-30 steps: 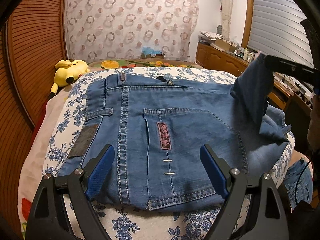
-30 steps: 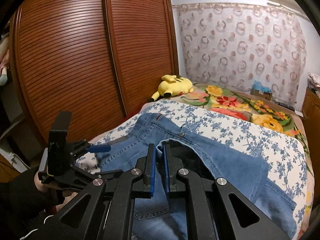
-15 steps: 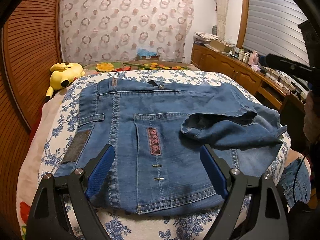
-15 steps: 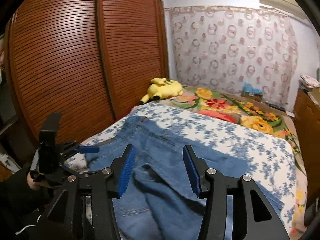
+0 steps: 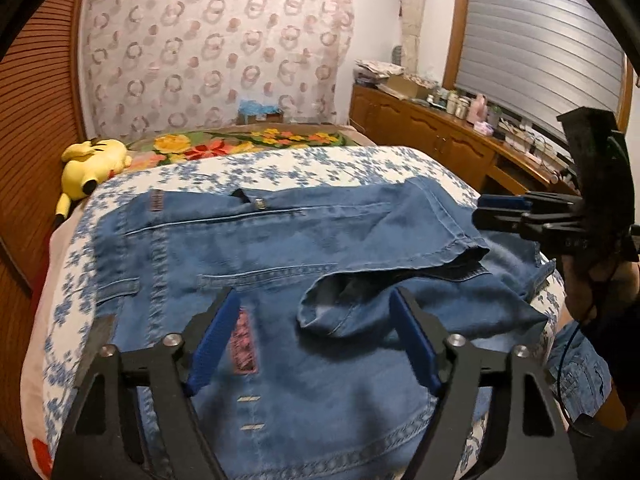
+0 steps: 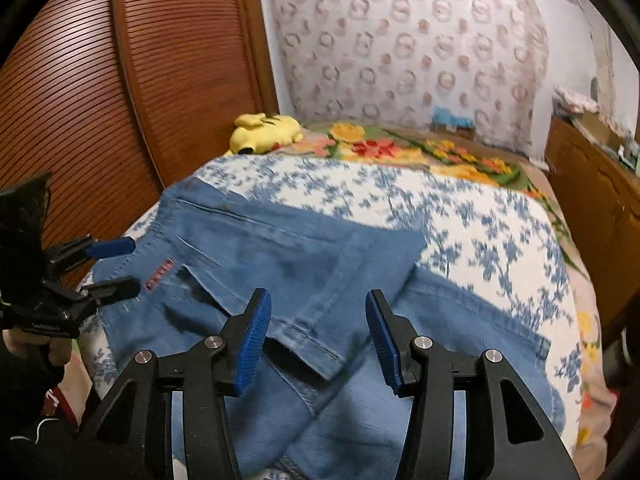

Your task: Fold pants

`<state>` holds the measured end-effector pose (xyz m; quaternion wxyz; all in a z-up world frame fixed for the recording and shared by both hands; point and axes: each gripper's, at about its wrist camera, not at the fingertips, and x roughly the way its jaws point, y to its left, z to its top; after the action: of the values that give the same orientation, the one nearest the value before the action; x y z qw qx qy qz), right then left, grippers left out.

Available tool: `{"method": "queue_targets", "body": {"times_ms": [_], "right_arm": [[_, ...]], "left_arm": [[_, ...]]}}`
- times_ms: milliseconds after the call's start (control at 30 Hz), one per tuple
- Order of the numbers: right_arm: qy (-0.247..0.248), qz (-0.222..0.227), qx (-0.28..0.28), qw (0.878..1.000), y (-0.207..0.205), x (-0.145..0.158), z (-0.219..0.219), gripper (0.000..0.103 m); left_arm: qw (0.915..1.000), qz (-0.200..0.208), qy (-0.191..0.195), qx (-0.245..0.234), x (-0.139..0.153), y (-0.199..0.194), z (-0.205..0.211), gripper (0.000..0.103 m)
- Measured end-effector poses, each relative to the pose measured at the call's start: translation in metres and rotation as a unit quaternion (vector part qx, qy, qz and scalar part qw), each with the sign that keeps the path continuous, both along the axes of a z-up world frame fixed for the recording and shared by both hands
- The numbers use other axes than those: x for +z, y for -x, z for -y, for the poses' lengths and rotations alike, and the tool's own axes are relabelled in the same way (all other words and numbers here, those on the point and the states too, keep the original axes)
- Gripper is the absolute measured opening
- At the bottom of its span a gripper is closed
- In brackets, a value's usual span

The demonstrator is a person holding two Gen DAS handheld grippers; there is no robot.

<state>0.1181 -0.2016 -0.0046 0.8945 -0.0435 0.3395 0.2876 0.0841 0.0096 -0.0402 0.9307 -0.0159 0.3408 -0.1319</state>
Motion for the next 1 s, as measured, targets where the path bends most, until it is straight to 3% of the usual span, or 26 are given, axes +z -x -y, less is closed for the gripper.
{"method": "queue_targets", "body": {"times_ms": [100, 233, 300, 433, 567, 600, 700, 800, 1000], "right_arm": [[0.000, -0.016, -0.003, 1.000, -0.005, -0.005, 0.001, 0.051], [-0.008, -0.035, -0.008, 0.999, -0.007, -0.010, 0.000, 0.051], [-0.012, -0.045, -0.008, 0.999, -0.008, -0.012, -0.001, 0.051], [-0.034, -0.071, -0.003, 0.997, -0.014, -0.017, 0.000, 0.051], [-0.051, -0.076, 0.002, 0.996, -0.023, -0.016, 0.002, 0.050], [-0.053, -0.079, 0.008, 0.995, -0.024, -0.016, 0.001, 0.036], [-0.044, -0.073, 0.017, 0.996, -0.029, -0.020, 0.000, 0.010], [-0.046, -0.054, 0.028, 0.997, -0.030, -0.015, -0.003, 0.005], [-0.061, -0.001, 0.055, 0.997, -0.026, 0.023, -0.017, 0.003]], "left_arm": [[0.9993, -0.036, -0.002, -0.007, -0.013, -0.014, 0.004, 0.058], [0.9980, -0.060, -0.015, -0.013, -0.027, -0.021, 0.013, 0.052], [0.9978, -0.064, -0.013, -0.014, -0.029, -0.023, 0.014, 0.049], [0.9977, -0.063, -0.006, -0.023, -0.029, -0.025, 0.016, 0.034], [0.9978, -0.059, 0.003, -0.029, -0.028, -0.021, 0.016, 0.027], [0.9979, -0.057, 0.004, -0.030, -0.028, -0.019, 0.017, 0.024], [0.9983, -0.047, 0.005, -0.033, -0.024, -0.014, 0.016, 0.017], [0.9992, -0.027, 0.003, -0.029, -0.013, -0.004, 0.016, 0.015], [0.9994, 0.023, 0.026, -0.009, 0.019, 0.024, -0.008, 0.012]]}}
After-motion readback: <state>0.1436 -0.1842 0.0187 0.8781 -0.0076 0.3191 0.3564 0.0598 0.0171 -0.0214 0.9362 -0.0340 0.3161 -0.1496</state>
